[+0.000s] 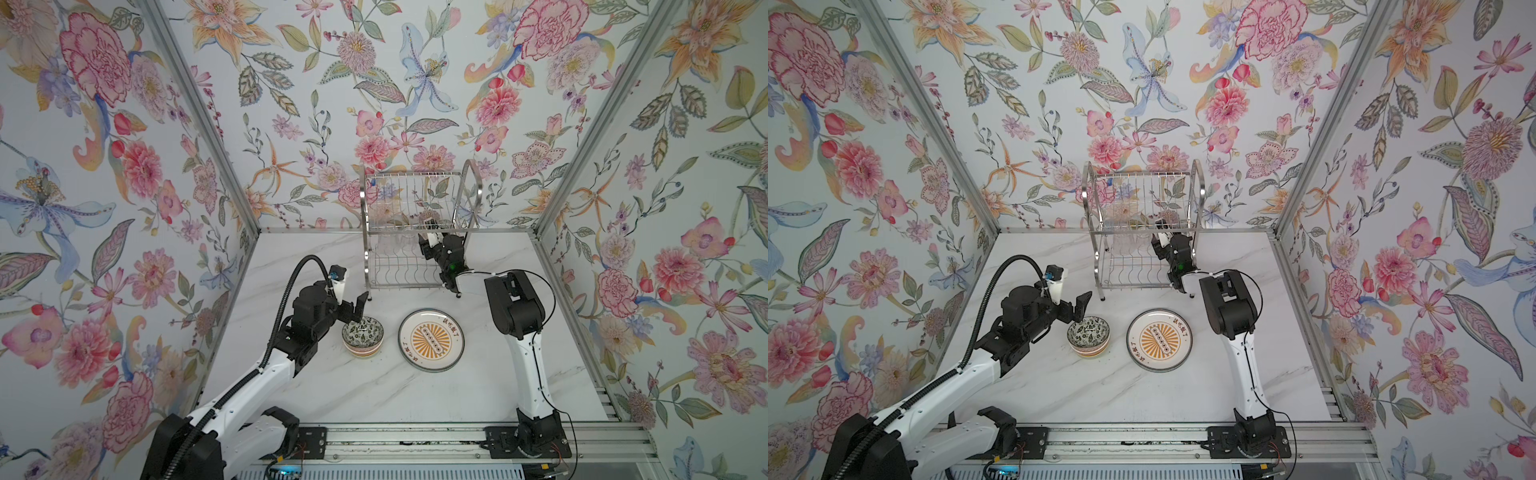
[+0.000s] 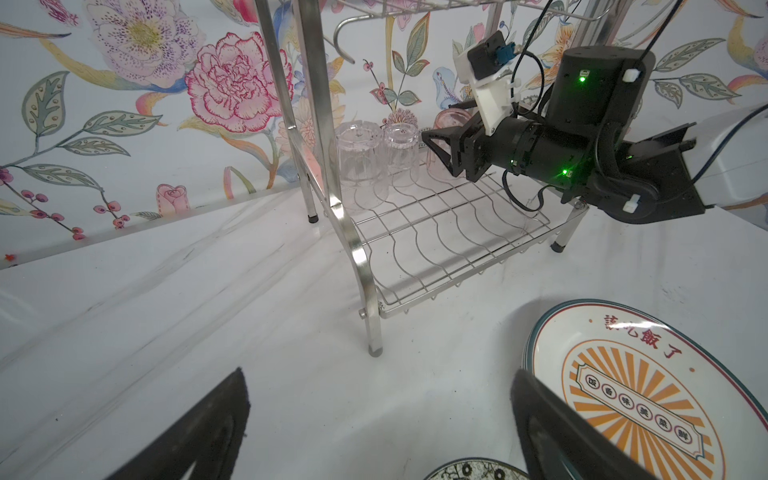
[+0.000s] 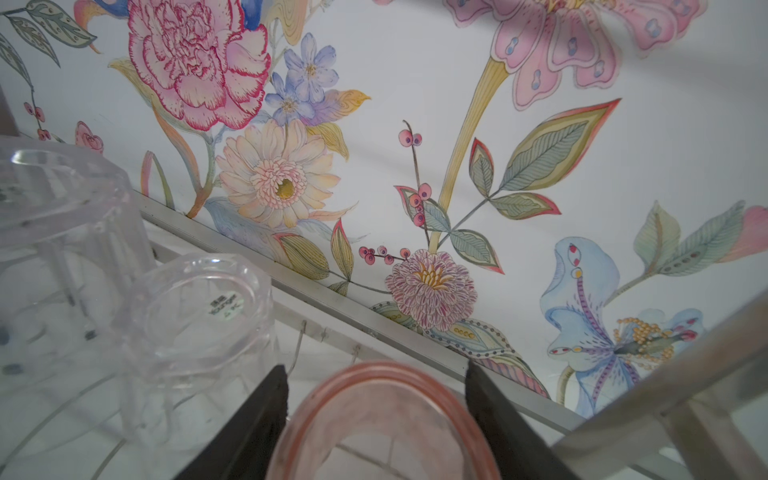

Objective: Unload the mixed dishes from the dish rack
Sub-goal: 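Close the right gripper on the pink glass and lift it from the rack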

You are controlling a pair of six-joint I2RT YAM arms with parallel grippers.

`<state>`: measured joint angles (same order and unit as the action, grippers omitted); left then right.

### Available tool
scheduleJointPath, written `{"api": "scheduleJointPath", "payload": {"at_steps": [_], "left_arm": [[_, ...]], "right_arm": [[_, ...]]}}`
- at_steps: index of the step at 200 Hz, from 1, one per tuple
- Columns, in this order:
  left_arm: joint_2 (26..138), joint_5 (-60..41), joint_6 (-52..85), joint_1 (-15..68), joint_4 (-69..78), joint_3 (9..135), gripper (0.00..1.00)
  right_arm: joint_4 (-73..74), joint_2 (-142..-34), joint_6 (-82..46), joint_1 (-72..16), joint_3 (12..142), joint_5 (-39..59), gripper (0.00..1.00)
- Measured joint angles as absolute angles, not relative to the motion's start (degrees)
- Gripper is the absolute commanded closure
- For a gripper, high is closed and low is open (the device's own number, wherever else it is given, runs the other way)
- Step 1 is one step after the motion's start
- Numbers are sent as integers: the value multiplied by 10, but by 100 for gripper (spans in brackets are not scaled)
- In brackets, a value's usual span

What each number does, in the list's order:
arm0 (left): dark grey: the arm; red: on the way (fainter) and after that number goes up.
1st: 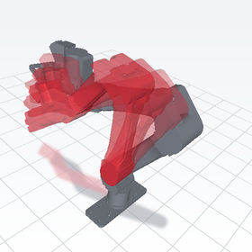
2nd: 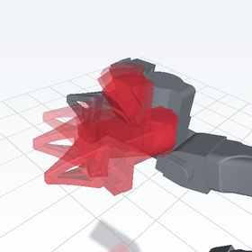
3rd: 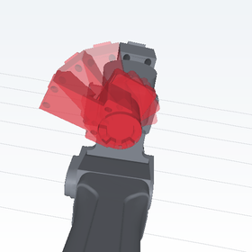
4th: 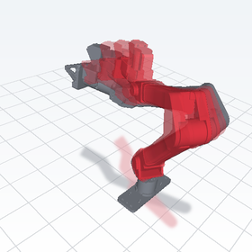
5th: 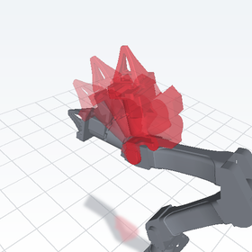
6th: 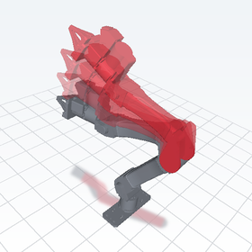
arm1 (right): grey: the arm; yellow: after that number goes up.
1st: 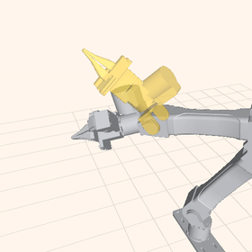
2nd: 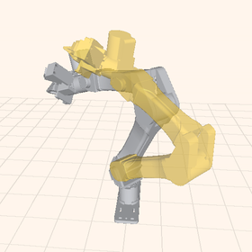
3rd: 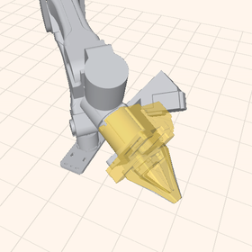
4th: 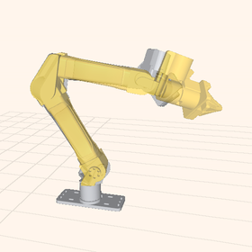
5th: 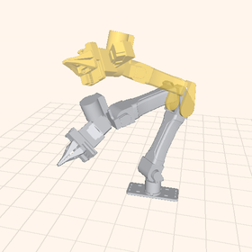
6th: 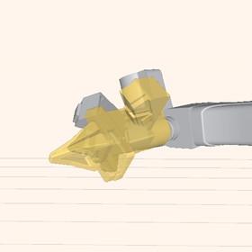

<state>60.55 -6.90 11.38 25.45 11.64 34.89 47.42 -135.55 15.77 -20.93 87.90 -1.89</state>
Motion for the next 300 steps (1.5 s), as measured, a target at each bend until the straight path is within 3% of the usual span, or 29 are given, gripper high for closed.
{"api": "scheduleJointPath", "payload": {"at_steps": [211,254,300], "left_arm": [[605,-69,120,255,128,349,1],[605,-71,128,255,145,349,1],[604,-73,134,255,163,349,1]], "right_arm": [[591,-1252,91,-203,692,116,87],[611,-1214,70,-203,656,133,100],[647,-1172,26,-210,610,149,100]]}}
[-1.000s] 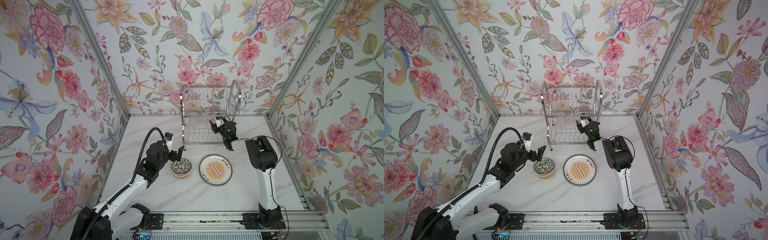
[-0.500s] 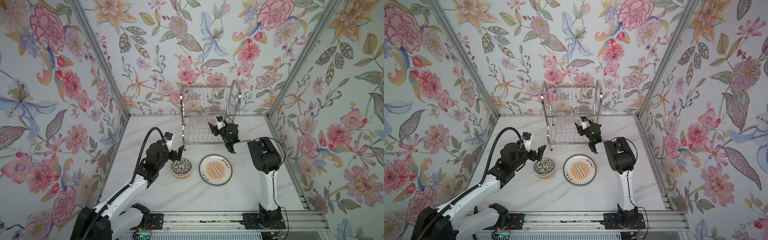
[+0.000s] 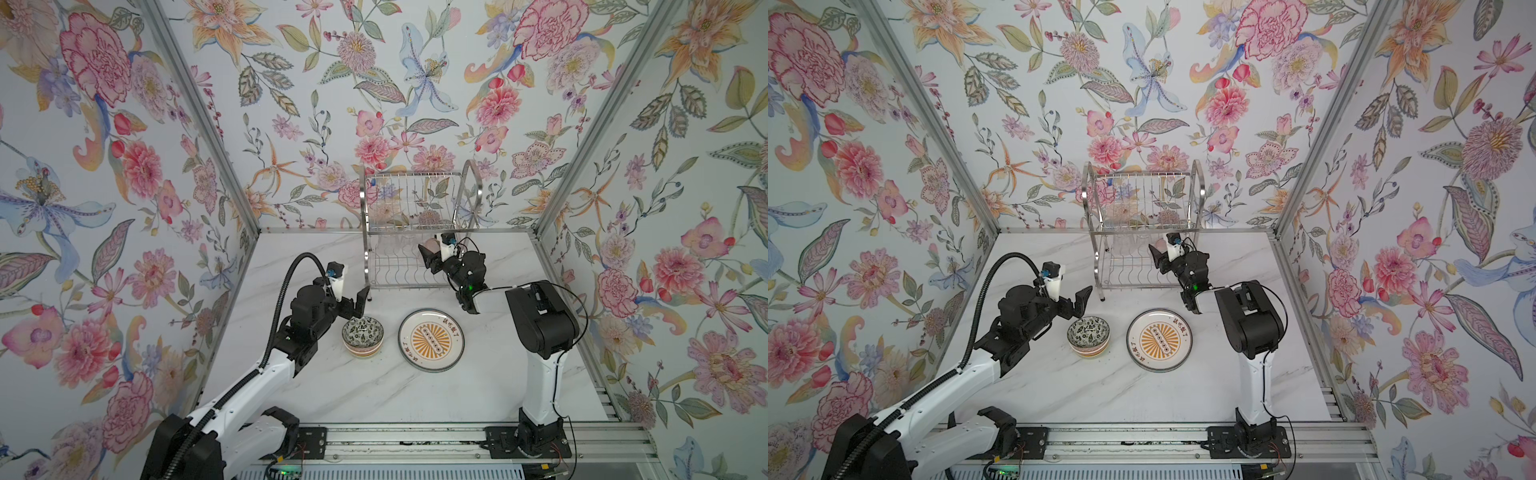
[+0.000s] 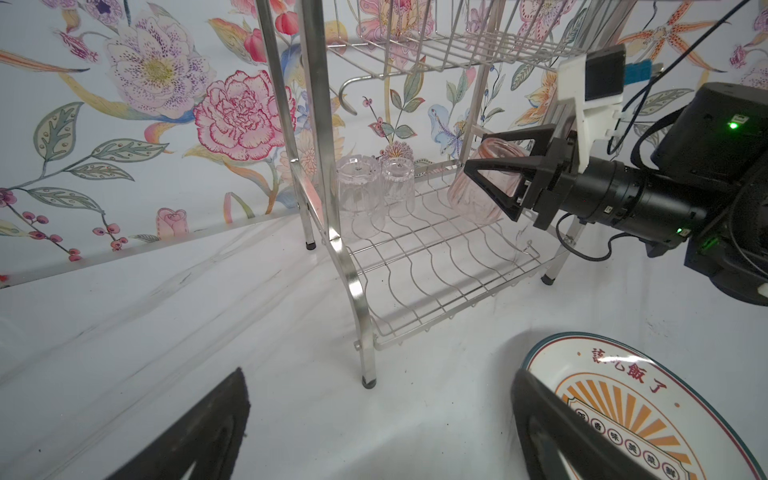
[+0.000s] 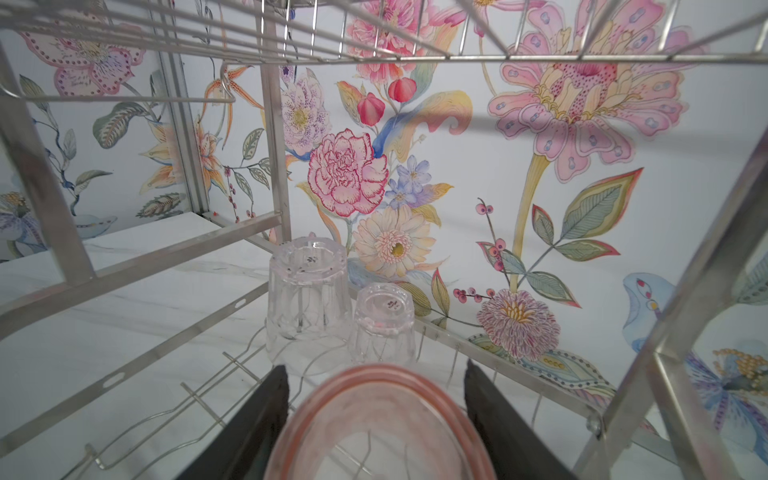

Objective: Unload the mixed dishes from the dish rack
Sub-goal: 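Close the right gripper on the pink glass and lift it from the rack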

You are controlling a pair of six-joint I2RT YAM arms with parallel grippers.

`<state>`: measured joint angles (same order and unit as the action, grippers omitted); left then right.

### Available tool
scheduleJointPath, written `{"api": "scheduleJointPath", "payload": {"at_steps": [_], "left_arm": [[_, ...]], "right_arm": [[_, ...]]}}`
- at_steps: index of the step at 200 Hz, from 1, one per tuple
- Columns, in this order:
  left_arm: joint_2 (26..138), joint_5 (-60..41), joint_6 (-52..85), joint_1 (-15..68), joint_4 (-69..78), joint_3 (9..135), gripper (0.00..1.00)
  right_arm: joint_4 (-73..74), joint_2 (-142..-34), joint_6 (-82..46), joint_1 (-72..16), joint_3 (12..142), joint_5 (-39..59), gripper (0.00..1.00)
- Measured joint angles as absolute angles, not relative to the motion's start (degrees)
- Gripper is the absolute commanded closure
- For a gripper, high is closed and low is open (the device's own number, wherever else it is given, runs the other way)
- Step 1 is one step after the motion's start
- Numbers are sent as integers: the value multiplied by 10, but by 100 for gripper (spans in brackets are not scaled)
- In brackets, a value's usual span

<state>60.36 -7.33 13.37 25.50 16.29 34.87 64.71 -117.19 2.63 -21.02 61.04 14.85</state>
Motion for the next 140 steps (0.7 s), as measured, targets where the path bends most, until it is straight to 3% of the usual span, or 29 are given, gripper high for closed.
{"api": "scheduleJointPath", "payload": {"at_steps": [73,140], "left_arm": [[569,-93,146,255,224,325,1],[564,-154,109,255,280,312,0]], "right_arm": [[659,-1069,-60,-215,509,163,100],[587,-951,-229,-208,460,203,100]]}}
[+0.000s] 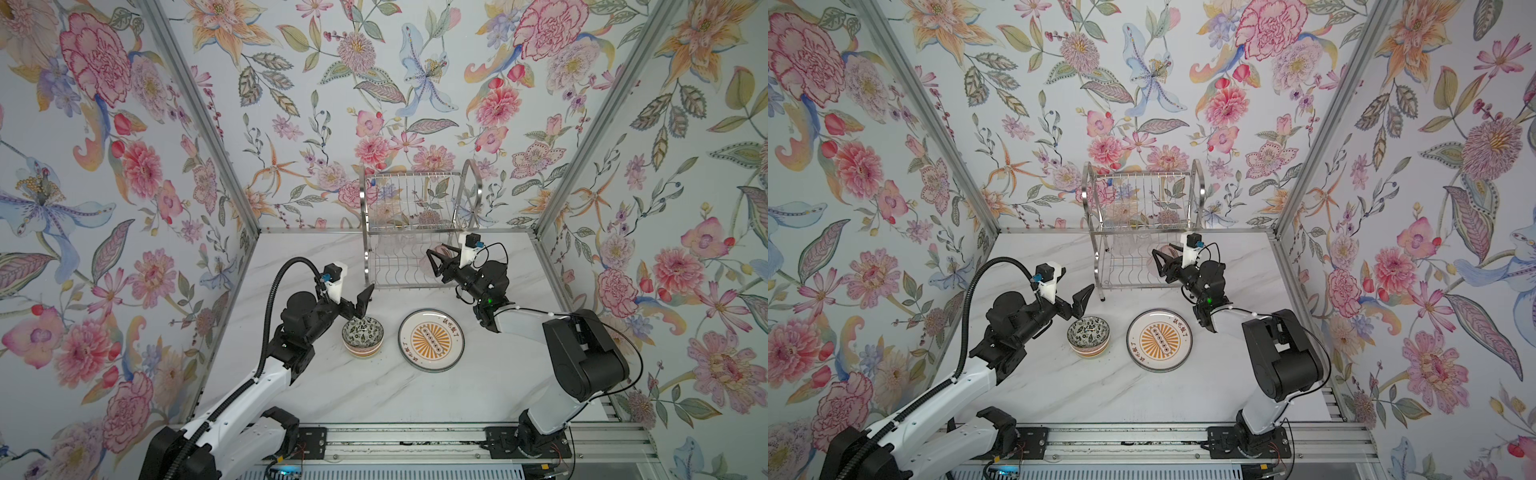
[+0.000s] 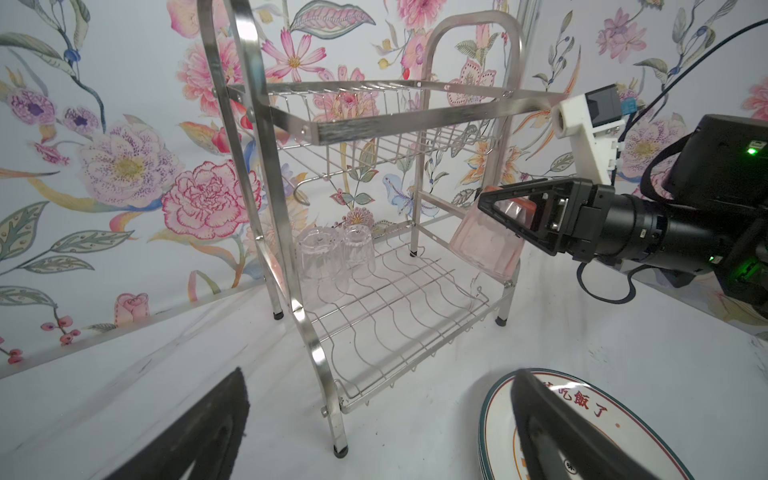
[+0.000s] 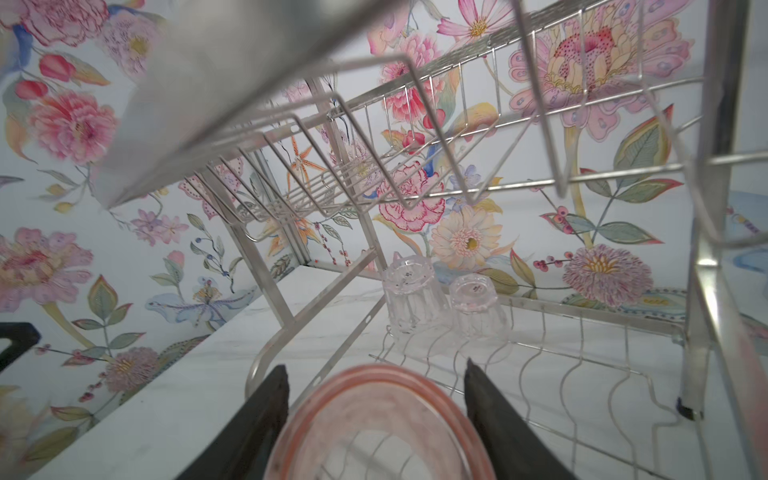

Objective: Unload the mixed dishes from the dish rack
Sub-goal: 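Carry the pink glass toward the left gripper while the left reaches to it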

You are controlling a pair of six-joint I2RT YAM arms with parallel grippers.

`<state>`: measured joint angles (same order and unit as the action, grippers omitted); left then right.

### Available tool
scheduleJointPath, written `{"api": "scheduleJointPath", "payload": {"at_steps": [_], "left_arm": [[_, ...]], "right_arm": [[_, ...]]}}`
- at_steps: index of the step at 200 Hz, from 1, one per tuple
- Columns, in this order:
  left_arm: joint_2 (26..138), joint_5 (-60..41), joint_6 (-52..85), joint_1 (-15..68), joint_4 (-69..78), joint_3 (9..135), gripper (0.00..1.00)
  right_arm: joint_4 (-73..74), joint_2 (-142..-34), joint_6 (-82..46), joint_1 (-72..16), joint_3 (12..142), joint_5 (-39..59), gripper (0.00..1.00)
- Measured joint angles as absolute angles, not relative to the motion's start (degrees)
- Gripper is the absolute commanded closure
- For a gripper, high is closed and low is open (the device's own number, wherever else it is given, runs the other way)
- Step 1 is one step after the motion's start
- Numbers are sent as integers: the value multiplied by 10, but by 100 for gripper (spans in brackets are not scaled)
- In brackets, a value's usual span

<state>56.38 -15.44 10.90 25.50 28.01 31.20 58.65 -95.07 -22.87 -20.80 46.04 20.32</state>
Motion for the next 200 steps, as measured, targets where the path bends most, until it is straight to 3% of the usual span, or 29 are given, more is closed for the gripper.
{"api": "scheduleJointPath", "payload": {"at_steps": [55,97,136,165,200], "left_arm": [[594,-191,91,263,349,309,1],[671,-188,51,329,352,355,1],[743,-168,14,386,360,408,6],[787,-161,-6,399,360,435,14],[817,-157,-18,405,361,459,16]], "right_arm": [[500,-889,-440,-180,448,259,100],[462,-880,-574,-178,444,299,100],[441,-838,-630,-184,427,310,100],[441,-809,-654,-187,416,311,100],[441,-803,-691,-187,404,311,100]]}}
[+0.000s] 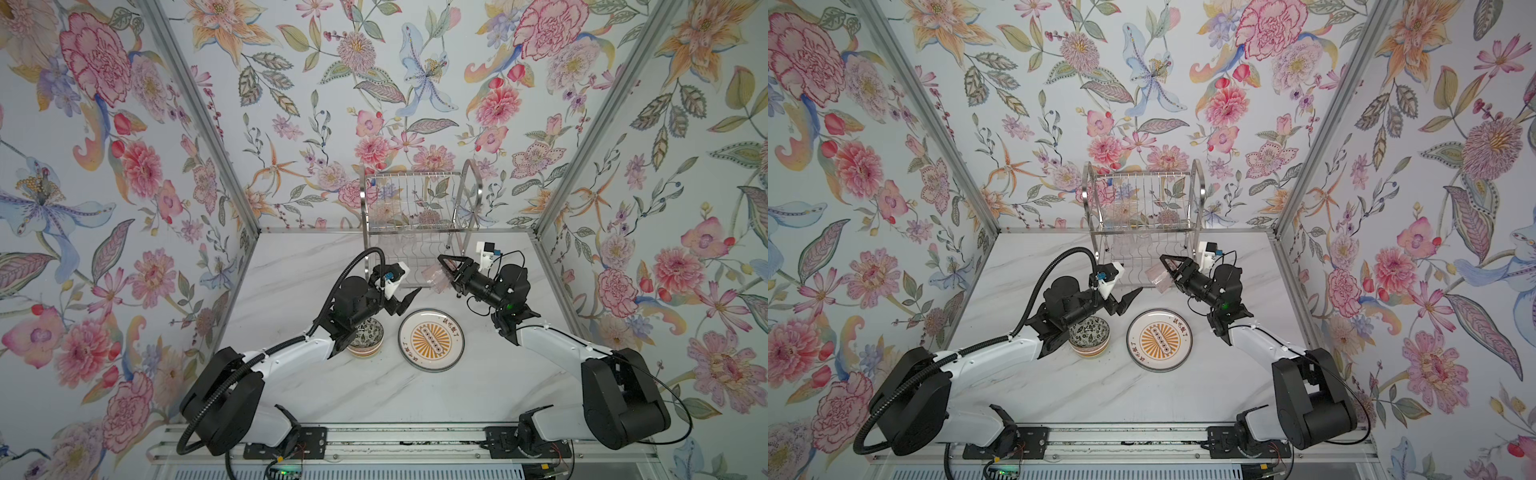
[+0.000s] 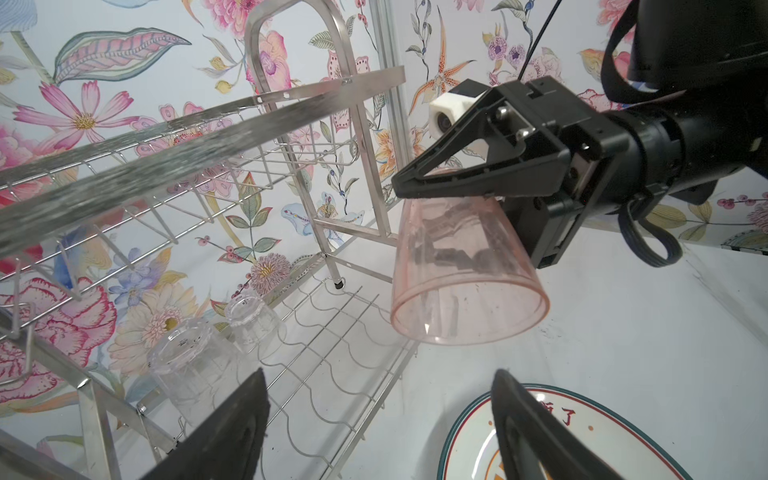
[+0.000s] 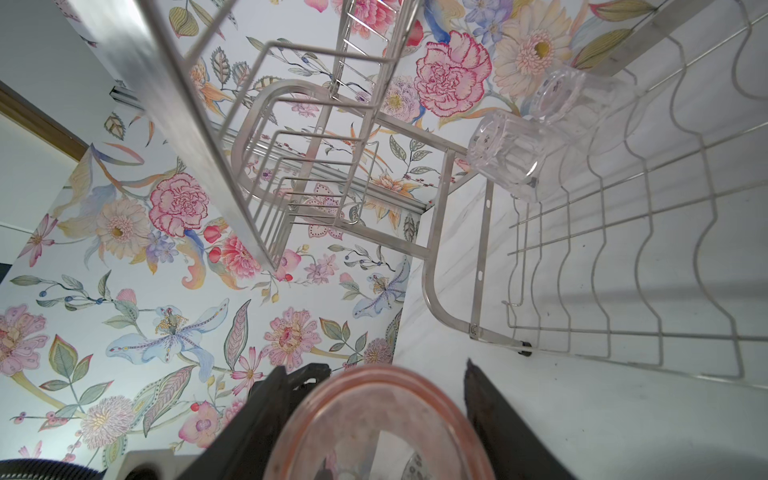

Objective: Unload the mixed dishes from the dish rack
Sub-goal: 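Carry the pink glass toward the left gripper while the left reaches to it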

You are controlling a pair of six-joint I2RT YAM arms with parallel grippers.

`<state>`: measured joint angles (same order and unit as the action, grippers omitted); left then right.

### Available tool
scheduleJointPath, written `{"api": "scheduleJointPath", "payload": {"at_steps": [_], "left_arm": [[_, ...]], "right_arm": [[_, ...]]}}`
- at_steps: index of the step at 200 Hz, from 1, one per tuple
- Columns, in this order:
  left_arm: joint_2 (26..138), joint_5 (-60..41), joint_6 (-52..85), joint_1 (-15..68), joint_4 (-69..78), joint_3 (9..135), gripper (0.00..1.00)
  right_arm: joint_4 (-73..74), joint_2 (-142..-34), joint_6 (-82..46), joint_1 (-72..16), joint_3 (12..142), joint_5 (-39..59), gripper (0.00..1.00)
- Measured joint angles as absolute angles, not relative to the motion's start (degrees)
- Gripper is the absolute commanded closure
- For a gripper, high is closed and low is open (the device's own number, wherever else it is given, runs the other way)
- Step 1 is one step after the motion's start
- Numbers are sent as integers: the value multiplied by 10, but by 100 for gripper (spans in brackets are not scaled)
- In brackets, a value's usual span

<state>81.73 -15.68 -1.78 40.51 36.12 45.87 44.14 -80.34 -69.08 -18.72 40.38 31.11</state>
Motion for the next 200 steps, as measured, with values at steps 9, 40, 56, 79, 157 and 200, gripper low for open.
{"api": "scheduleJointPath", "payload": {"at_steps": [9,40,56,79,157,200], "left_arm": [[823,-154,-18,408,362,465,16],[852,-146,-20,416,371,487,23],[868,-146,-22,422,376,498,27],[890,-146,-22,429,382,513,33],[957,-146,-4,445,408,559,61],[964,-147,4,452,416,559,76]], "right_arm": [[439,-804,-700,-188,401,312,100],[436,-803,-733,-192,395,320,100],[436,-803,-746,-193,395,325,100],[435,-798,-758,-193,395,328,100],[447,-784,-778,-193,376,340,100],[468,-783,-804,-193,360,338,99]]}}
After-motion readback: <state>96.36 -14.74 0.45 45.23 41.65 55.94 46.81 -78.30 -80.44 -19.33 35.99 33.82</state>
